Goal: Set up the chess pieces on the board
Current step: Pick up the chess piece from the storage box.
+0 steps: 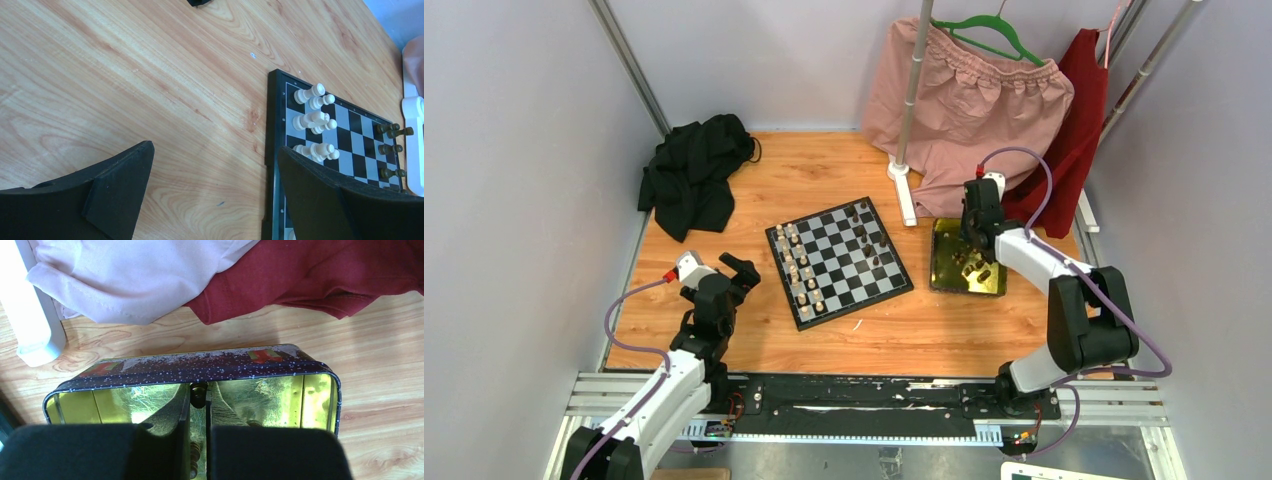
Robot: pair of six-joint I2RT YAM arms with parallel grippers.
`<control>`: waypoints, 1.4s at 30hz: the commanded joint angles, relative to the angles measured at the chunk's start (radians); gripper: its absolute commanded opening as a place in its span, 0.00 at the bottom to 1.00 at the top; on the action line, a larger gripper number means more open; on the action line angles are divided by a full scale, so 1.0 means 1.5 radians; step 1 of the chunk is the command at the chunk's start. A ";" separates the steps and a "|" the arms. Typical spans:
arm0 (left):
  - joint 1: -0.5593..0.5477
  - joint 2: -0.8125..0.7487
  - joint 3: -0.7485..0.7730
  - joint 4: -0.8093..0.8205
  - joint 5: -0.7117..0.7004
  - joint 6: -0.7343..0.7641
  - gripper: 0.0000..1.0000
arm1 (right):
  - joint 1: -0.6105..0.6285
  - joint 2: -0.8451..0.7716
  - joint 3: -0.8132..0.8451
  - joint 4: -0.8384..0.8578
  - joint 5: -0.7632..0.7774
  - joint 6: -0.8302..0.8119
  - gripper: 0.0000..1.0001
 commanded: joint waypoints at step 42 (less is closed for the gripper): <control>0.003 0.005 -0.006 0.028 -0.003 0.010 1.00 | 0.131 0.189 0.160 -0.102 0.246 -0.076 0.00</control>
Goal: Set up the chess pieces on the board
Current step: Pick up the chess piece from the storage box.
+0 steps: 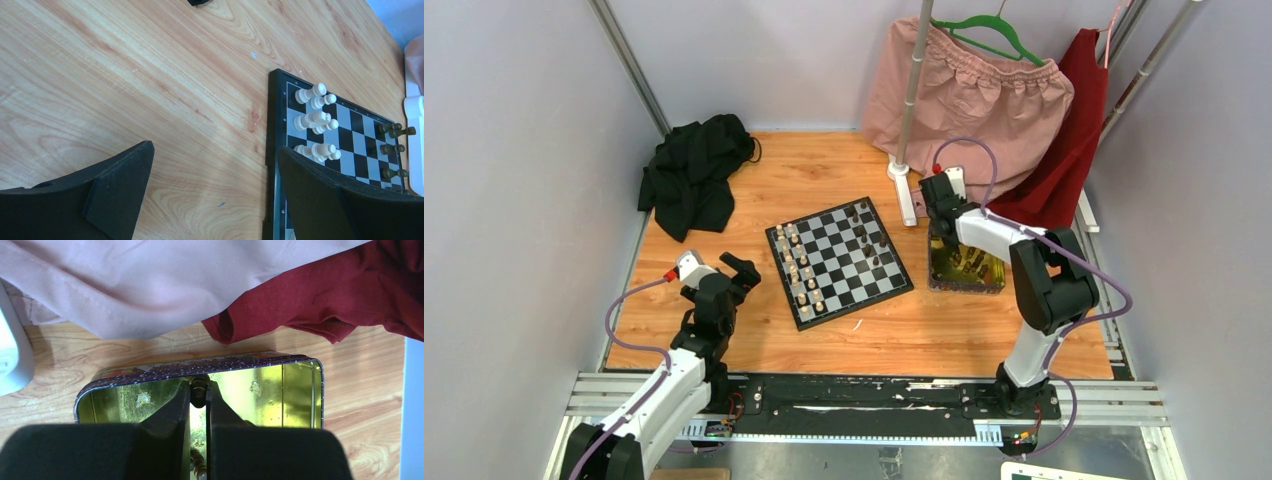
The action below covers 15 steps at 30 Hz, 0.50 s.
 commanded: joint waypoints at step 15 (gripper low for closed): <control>0.003 -0.007 -0.008 0.016 -0.004 0.006 1.00 | 0.093 -0.106 0.071 -0.111 -0.012 -0.034 0.00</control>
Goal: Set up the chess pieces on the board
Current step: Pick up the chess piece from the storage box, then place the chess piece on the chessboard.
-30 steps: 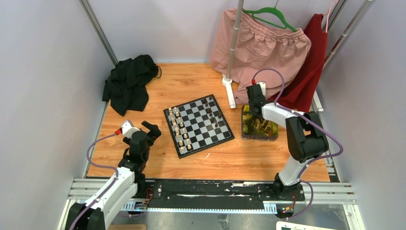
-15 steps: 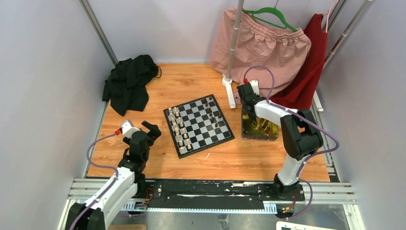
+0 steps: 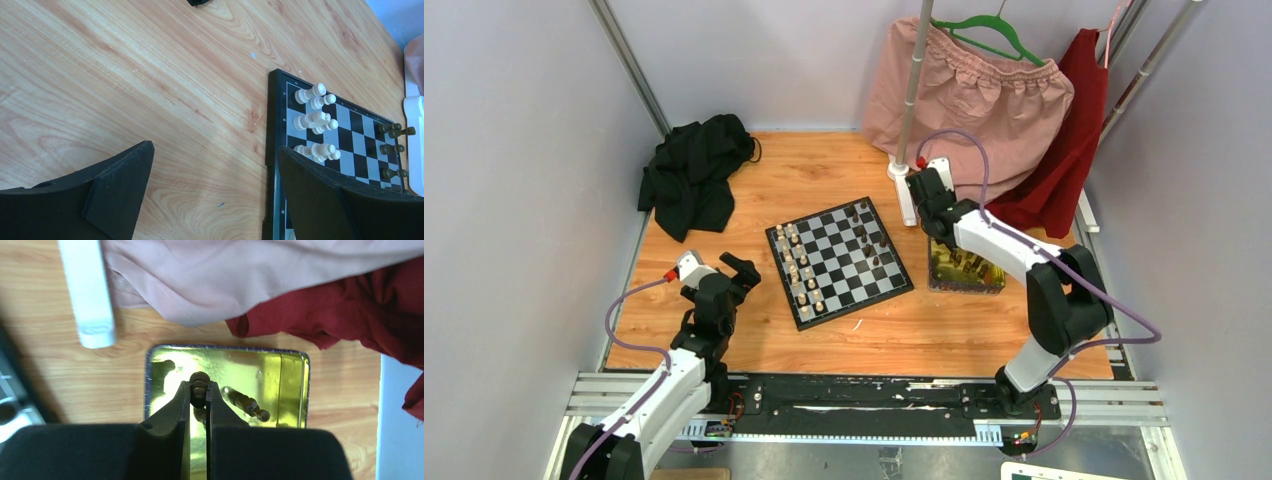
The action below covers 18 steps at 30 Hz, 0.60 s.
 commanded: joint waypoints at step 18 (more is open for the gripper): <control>0.003 -0.015 -0.006 0.011 -0.005 0.010 1.00 | 0.042 0.119 0.231 -0.054 -0.320 -0.029 0.00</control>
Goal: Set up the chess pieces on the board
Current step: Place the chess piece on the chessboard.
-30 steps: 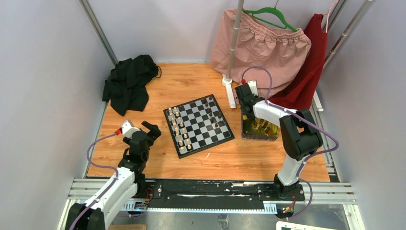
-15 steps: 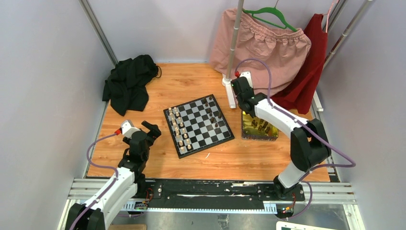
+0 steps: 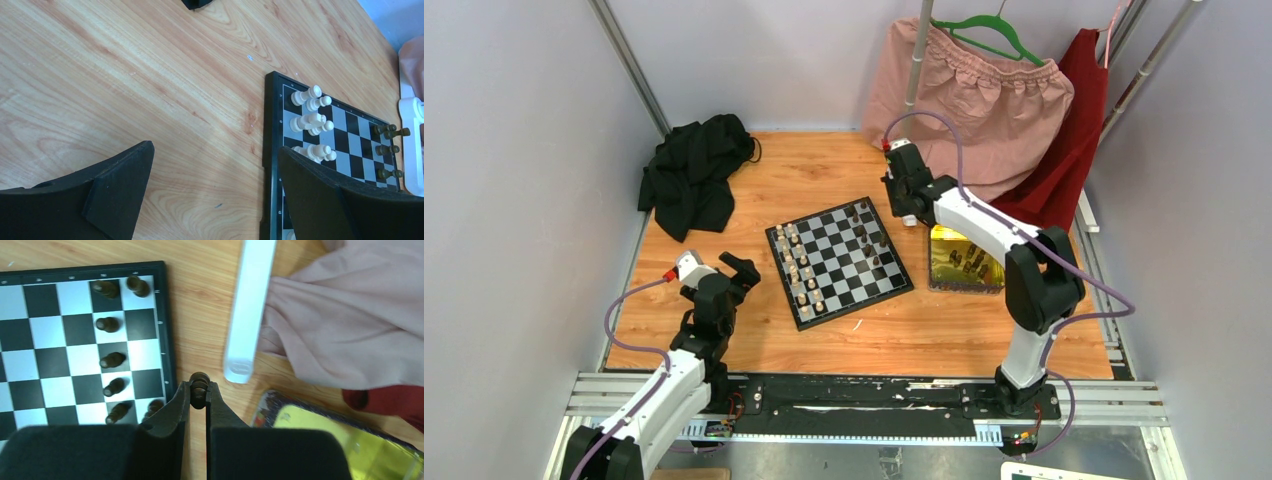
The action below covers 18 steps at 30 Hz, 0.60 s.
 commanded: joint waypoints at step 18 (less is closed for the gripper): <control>0.002 -0.007 -0.004 0.012 -0.006 0.011 1.00 | 0.050 0.135 0.120 -0.051 -0.096 -0.007 0.00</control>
